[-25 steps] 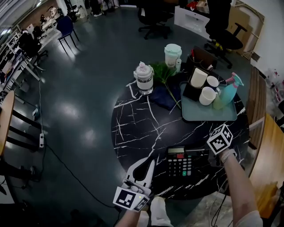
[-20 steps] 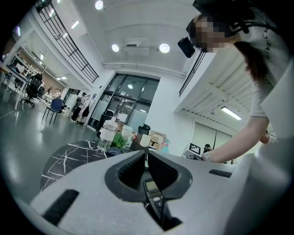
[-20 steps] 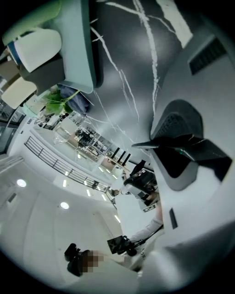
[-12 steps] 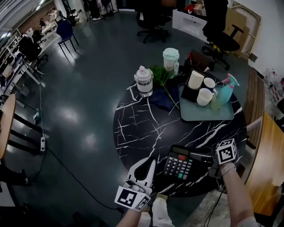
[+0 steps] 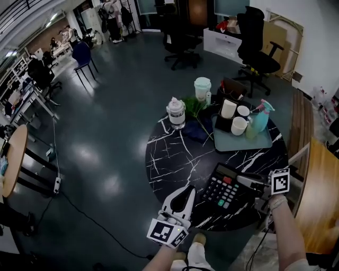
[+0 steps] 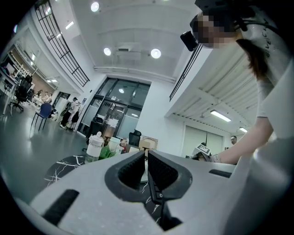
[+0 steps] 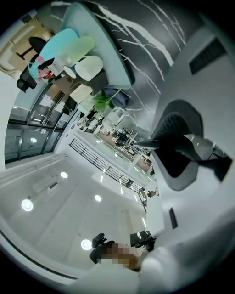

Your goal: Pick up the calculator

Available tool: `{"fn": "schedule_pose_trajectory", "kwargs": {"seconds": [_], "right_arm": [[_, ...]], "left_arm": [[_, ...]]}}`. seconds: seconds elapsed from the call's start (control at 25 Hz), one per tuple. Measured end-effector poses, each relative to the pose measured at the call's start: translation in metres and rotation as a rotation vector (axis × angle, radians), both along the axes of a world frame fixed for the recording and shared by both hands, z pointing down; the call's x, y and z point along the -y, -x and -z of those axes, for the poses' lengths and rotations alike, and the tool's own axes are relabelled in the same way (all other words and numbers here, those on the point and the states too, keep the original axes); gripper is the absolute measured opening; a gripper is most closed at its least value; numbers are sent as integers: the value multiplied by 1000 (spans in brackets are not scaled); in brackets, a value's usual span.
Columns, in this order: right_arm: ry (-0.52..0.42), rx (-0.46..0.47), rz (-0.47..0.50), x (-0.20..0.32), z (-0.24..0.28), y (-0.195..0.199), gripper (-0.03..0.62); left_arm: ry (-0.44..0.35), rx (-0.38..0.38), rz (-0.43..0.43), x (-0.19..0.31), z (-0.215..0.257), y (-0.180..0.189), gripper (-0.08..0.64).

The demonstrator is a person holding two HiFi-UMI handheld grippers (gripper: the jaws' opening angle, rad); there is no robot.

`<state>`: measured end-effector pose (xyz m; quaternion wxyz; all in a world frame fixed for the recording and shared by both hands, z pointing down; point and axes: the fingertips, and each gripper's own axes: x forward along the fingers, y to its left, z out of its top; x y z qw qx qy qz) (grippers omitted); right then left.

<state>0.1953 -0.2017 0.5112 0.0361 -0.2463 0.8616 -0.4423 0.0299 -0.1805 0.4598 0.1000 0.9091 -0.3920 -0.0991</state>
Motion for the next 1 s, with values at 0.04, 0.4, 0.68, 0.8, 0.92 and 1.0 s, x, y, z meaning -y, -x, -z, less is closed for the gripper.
{"fn": "schedule_pose_trajectory", "kwargs": {"seconds": [0.04, 0.4, 0.68, 0.8, 0.92, 1.0], "right_arm": [[-13, 2, -3, -3, 11, 1, 52], [-86, 26, -58, -29, 86, -4, 52], [-134, 48, -88, -48, 125, 4, 52], [-151, 65, -104, -51, 139, 9, 52], [-169, 66, -99, -53, 151, 15, 52], [-173, 71, -95, -56, 157, 22, 52]], "left_arm": [[-8, 0, -6, -3, 6, 0, 6], [-40, -39, -24, -29, 45, 6, 6], [-68, -71, -24, -43, 66, 17, 6], [-76, -82, -26, -44, 72, 21, 6], [-76, -91, -29, -47, 75, 21, 6], [-70, -92, -30, -50, 74, 22, 6]]}}
